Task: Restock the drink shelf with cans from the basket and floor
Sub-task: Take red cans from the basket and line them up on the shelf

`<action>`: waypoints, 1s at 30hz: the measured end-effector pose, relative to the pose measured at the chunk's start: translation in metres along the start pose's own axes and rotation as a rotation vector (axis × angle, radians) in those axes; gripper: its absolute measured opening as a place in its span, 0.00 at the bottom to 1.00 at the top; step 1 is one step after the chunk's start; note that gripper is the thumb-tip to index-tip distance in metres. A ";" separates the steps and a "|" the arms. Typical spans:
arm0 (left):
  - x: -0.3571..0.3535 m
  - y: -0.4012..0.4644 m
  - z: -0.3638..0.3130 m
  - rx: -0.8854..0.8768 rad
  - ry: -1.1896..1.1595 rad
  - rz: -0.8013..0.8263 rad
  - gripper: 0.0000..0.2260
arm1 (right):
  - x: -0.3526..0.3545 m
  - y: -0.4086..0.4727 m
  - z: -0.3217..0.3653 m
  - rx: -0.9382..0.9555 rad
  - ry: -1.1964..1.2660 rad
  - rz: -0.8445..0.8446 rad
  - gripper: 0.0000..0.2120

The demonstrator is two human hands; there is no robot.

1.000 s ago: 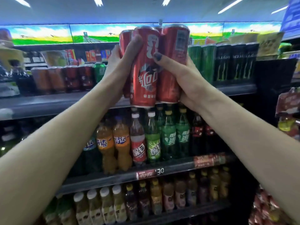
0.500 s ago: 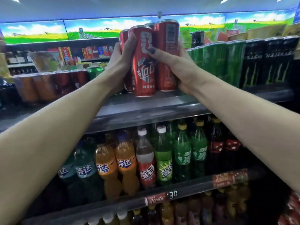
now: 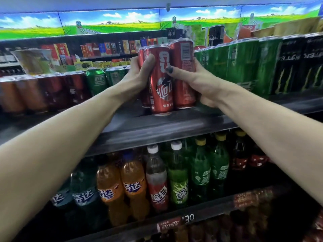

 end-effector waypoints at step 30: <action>-0.003 -0.046 -0.014 0.083 0.309 0.090 0.45 | 0.009 -0.018 0.020 0.063 -0.230 -0.010 0.28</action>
Point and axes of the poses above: each hand's wrist, its own y-axis towards the middle knuckle, its own x-axis out of the back of the hand, z = x × y, the point moved 9 cm from there along y, towards the middle knuckle, and after that the axes turned 5 degrees about x, right-handed, at the moved point
